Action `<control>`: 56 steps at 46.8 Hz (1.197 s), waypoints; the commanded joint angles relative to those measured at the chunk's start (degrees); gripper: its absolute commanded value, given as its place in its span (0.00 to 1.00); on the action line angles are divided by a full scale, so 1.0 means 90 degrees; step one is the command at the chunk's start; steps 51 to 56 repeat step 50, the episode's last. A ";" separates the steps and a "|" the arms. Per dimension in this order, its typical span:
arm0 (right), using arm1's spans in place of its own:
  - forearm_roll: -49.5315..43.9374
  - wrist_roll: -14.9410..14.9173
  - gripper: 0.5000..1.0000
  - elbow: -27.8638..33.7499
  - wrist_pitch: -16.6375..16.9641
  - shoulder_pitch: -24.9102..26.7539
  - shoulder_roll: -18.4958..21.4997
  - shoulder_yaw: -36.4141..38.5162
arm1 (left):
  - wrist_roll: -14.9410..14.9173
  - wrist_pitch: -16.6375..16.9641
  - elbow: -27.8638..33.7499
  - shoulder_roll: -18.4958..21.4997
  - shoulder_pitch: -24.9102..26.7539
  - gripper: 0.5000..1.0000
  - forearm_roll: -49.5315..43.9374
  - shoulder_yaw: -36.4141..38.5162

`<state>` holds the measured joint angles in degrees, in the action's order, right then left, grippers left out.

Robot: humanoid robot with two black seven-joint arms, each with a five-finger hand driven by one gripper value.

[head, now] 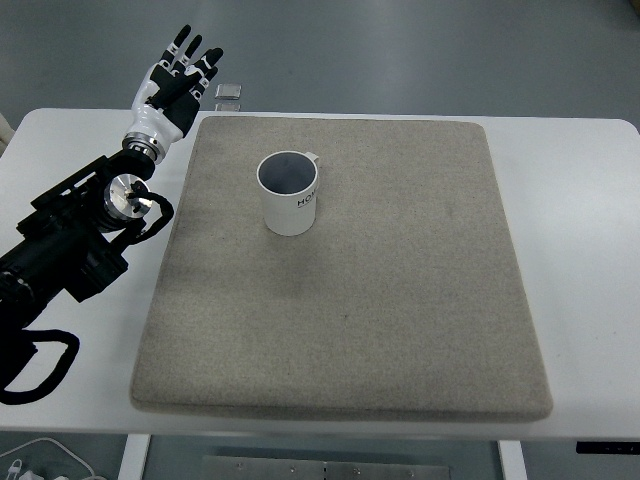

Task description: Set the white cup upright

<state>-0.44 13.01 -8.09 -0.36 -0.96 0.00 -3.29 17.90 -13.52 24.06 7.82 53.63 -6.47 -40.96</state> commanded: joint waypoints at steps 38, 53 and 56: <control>0.0000 -0.0010 0.86 0.0000 0.0020 0.0000 0.0000 0.0004 | -0.0865 0.0047 0.0041 0.0010 0.0086 1.00 -0.1136 -0.0302; 0.0000 -0.0010 0.86 0.0000 0.0030 0.0000 0.0000 0.0004 | -0.0807 0.0008 0.0051 0.0010 0.0096 1.00 -0.1126 -0.0234; 0.0000 -0.0010 0.86 0.0000 0.0030 0.0000 0.0000 0.0004 | -0.0807 0.0008 0.0051 0.0010 0.0096 1.00 -0.1126 -0.0234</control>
